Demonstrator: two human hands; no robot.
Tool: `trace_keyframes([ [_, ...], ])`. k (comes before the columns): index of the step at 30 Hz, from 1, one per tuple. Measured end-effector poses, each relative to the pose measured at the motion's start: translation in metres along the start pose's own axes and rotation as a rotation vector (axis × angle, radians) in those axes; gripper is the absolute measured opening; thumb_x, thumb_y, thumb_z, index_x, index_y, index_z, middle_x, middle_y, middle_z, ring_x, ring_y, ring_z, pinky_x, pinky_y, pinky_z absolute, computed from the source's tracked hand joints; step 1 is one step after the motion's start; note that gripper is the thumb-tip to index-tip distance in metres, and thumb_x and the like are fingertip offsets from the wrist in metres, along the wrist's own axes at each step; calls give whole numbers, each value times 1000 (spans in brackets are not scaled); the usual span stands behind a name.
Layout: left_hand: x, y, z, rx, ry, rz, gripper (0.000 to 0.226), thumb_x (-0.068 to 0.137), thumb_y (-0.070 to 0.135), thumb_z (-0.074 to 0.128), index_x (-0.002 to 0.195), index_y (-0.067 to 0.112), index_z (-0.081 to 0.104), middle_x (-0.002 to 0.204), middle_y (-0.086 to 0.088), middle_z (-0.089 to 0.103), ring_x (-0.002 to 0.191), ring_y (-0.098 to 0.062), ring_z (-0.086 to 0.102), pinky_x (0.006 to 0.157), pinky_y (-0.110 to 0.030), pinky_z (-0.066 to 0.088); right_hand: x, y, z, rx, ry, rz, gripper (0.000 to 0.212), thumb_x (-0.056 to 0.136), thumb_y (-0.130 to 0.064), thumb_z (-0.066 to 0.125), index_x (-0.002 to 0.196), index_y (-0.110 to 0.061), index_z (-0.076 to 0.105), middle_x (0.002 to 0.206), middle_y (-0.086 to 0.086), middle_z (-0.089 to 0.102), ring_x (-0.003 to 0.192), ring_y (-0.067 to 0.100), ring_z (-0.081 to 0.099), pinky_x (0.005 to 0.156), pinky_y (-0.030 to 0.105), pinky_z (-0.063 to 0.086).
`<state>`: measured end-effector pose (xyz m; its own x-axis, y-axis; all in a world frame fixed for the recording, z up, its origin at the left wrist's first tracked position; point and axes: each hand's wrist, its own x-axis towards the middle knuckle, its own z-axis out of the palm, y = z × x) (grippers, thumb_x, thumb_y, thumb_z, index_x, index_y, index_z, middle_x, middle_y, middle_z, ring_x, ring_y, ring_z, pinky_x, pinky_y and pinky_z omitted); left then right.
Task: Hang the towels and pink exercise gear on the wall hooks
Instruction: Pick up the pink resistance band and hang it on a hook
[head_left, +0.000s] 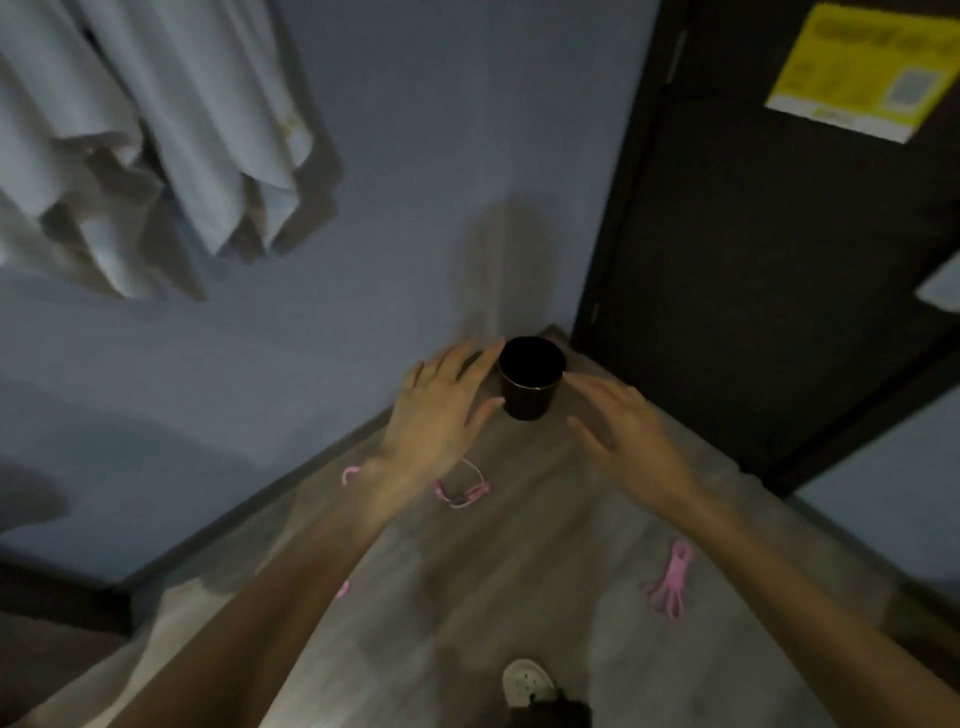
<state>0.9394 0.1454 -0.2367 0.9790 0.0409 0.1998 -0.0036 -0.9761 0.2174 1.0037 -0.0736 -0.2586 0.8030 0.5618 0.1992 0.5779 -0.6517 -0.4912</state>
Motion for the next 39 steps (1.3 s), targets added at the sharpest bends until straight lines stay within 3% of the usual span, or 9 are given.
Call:
trace_keyframes([
  [4, 30, 57, 37, -6, -72, 137, 60, 97, 48, 34, 150, 32, 11, 155, -3, 26, 140, -24, 28, 112, -39, 23, -43, 57, -24, -50, 57, 128, 50, 92, -25, 56, 140, -22, 42, 138, 1, 50, 123, 20, 48, 104, 40, 40],
  [8, 64, 124, 79, -46, -156, 226, 59, 98, 48, 33, 150, 35, 8, 158, -1, 17, 143, -22, 20, 114, -40, 21, -83, 121, -44, -82, 83, 251, 49, 90, -18, 60, 137, -17, 46, 132, 5, 56, 118, 22, 52, 100, 26, 33],
  [11, 87, 176, 118, -60, -210, 289, 59, 98, 47, 34, 150, 34, 10, 157, -2, 19, 142, -22, 23, 114, -42, 23, -109, 178, -55, -58, 89, 351, 46, 91, -19, 60, 135, -14, 48, 131, 6, 57, 117, 23, 54, 101, 28, 34],
  [18, 146, 286, 227, -186, -382, 255, 57, 96, 45, 40, 148, 31, 21, 153, -3, 29, 137, -22, 33, 112, -40, 28, -148, 314, -64, 37, -22, 581, 44, 94, -22, 52, 137, -16, 45, 138, 3, 51, 123, 20, 49, 105, 30, 37],
  [24, 168, 328, 309, -245, -489, 181, 58, 94, 43, 47, 146, 24, 29, 139, -8, 49, 122, -26, 51, 100, -40, 43, -163, 399, -47, 160, -94, 797, 43, 94, -18, 52, 137, -16, 45, 137, 7, 51, 119, 25, 52, 102, 34, 43],
  [31, 177, 332, 427, -248, -621, 107, 58, 94, 41, 49, 146, 23, 30, 140, -7, 50, 124, -25, 50, 99, -42, 44, -166, 486, 16, 261, -99, 1023, 43, 94, -19, 53, 136, -19, 44, 133, 6, 54, 117, 23, 54, 98, 36, 46],
  [39, 168, 300, 636, -369, -750, 86, 60, 94, 38, 49, 147, 24, 25, 144, -6, 44, 129, -24, 46, 104, -42, 42, -180, 596, 180, 347, -65, 1163, 44, 92, -18, 56, 134, -15, 44, 129, 8, 55, 108, 24, 57, 92, 34, 49],
])
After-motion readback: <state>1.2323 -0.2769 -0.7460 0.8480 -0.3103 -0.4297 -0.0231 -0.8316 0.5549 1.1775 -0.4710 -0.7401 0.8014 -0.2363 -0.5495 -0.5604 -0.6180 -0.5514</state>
